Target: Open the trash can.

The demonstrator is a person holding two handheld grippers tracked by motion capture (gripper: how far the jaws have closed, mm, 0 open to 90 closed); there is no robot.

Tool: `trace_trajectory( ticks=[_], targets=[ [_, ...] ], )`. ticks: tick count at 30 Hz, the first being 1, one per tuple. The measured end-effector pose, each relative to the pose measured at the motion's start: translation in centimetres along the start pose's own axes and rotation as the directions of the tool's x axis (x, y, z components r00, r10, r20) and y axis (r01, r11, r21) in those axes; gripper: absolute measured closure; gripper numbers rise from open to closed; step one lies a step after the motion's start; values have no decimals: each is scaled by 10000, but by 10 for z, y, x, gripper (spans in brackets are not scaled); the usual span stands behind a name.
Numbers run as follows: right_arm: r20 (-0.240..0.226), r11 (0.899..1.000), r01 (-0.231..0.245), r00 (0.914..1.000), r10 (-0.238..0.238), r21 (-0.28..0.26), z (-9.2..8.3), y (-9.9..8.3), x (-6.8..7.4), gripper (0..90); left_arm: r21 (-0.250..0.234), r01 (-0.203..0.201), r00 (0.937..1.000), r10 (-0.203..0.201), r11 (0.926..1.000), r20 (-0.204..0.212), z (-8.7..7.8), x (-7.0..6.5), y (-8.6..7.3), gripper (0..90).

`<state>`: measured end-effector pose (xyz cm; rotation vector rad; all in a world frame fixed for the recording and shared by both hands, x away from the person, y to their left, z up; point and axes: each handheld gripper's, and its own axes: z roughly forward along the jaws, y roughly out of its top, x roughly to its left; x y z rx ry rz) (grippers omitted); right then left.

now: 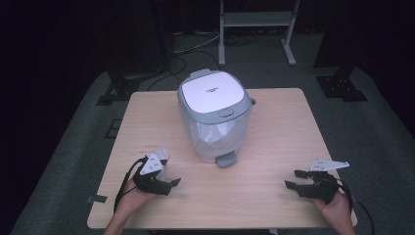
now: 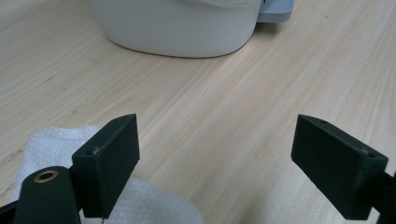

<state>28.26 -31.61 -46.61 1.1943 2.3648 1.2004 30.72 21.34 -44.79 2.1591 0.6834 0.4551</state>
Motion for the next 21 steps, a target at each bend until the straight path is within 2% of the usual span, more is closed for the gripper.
trace_trajectory(
  ticks=[5, 11, 21],
  targets=[
    [-49, 9995, 3, 10000, -5, -324, -7, 7, -2, 356, 3, 84, 10000, -84, 10000, -7, -1, 1, 0, 141],
    [-163, 9995, 19, 9999, -24, -320, -13, 15, 1, 356, -25, 46, 10000, -46, 10000, 12, -1, -1, 1, 141],
    [-335, 9990, 388, 9987, -396, -242, -22, 42, 6, 356, -134, 53, 10000, -53, 9999, -23, -3, -1, 1, 141]
  ],
)
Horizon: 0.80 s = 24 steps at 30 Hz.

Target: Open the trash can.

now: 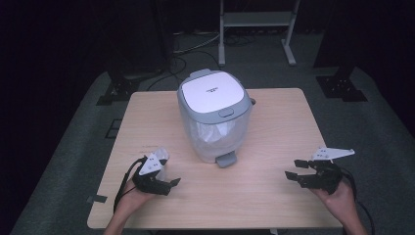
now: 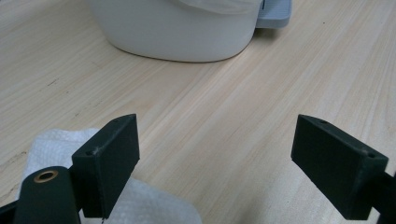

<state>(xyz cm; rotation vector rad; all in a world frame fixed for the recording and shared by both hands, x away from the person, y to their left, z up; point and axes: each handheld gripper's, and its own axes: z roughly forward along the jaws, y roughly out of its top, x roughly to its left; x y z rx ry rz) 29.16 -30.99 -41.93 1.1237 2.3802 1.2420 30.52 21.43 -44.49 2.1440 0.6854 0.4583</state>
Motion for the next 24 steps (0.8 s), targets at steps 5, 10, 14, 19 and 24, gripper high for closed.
trace_trajectory(
  ticks=[5, 10, 14, 19, 24],
  targets=[
    [-96, 9998, 203, 9997, -203, -2, -3, 15, 2, 355, 30, -9, 10000, 9, 10000, -15, 0, 1, -1, 141],
    [-275, 9994, 343, 9990, -342, 11, -5, 31, 5, 353, 36, -19, 10000, 19, 10000, -65, -1, 1, -1, 141],
    [-343, 9982, 576, 9978, -570, 189, -5, 42, 8, 353, 6, -13, 9999, 13, 10000, -106, -3, 2, -1, 141],
    [-470, 9965, 783, 9959, -769, 293, -5, 54, 13, 352, -12, 37, 9999, -37, 10000, -155, -4, 2, -2, 141],
    [-587, 9948, 980, 9936, -961, 291, -7, 68, 17, 351, -1, 9, 9999, -9, 10000, -120, -4, 2, -2, 141]
  ],
)
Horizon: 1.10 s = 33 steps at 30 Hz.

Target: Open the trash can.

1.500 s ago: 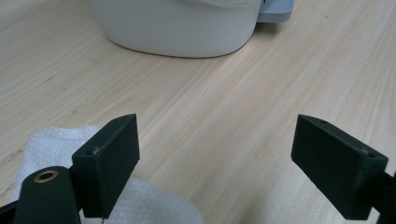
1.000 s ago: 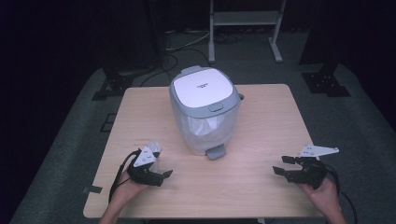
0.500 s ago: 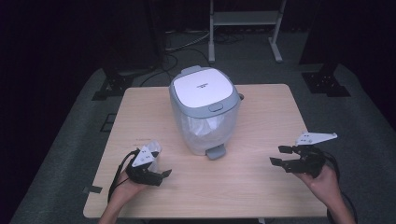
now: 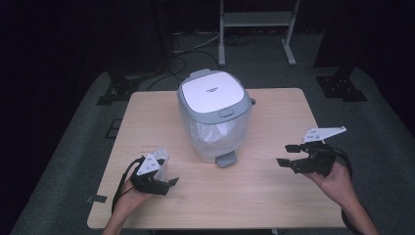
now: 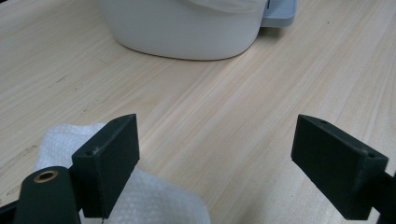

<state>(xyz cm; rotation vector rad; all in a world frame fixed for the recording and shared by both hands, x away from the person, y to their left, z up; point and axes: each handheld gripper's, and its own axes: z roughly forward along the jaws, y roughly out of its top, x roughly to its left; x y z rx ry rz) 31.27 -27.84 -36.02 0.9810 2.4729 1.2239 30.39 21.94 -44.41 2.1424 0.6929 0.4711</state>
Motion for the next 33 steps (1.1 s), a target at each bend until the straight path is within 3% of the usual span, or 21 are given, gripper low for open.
trace_trajectory(
  ticks=[15, 33],
  targets=[
    [-197, 9978, 667, 9976, -668, -12, -6, 49, 9, 344, -68, 21, 9999, -22, 10000, -99, -5, 1, -1, 141],
    [-453, 9955, 944, 9945, -946, -72, -9, 79, 13, 344, -1, -22, 9999, 22, 10000, -153, -6, 1, -1, 141]
  ],
)
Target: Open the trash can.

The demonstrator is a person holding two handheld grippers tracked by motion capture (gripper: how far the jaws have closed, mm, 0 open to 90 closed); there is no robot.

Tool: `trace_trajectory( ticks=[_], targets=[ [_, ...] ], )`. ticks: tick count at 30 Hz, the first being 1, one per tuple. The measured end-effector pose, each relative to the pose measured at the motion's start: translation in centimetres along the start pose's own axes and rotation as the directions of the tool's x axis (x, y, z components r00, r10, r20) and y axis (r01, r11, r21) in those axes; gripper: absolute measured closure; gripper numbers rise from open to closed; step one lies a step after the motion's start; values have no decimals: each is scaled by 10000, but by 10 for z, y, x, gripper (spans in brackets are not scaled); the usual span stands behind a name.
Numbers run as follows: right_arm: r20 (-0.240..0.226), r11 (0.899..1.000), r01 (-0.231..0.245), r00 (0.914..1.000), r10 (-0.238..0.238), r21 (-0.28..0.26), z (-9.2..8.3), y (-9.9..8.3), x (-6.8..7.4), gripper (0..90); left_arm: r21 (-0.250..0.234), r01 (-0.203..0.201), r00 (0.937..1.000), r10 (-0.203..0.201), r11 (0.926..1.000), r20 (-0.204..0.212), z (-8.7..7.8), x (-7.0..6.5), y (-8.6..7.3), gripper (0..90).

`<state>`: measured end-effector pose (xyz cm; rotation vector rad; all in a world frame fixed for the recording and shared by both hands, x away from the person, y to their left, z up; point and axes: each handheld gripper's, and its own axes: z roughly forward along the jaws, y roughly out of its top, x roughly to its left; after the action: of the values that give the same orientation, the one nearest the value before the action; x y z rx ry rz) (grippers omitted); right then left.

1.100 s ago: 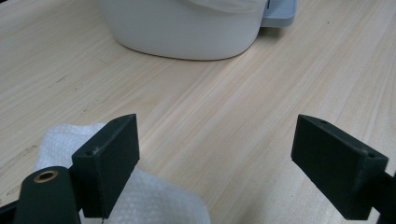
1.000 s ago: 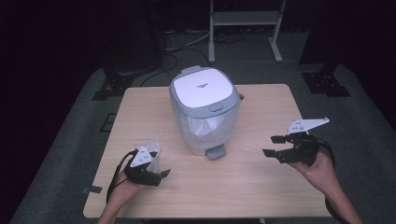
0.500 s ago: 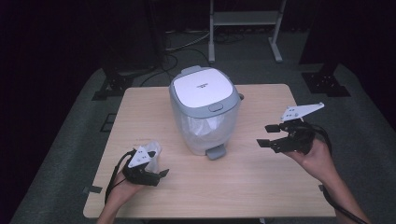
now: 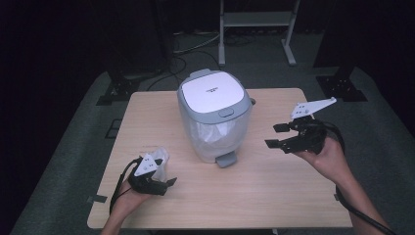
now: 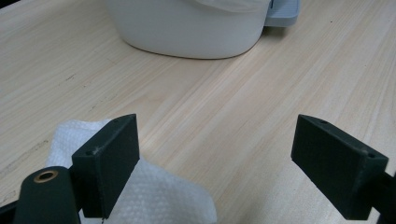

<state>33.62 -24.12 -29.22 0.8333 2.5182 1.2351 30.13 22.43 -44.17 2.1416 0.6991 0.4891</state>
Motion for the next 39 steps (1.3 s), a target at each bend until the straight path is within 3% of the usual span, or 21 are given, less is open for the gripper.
trace_trajectory(
  ticks=[24, 39],
  targets=[
    [-103, 9988, 484, 9988, -485, -84, -4, 47, 3, 344, -1, 65, 10000, -65, 10000, -33, -1, 1, -2, 141],
    [-408, 9974, 709, 9966, -715, -157, 11, 79, 4, 371, -2, 106, 9999, -106, 9999, -71, -3, 3, -3, 141]
  ],
)
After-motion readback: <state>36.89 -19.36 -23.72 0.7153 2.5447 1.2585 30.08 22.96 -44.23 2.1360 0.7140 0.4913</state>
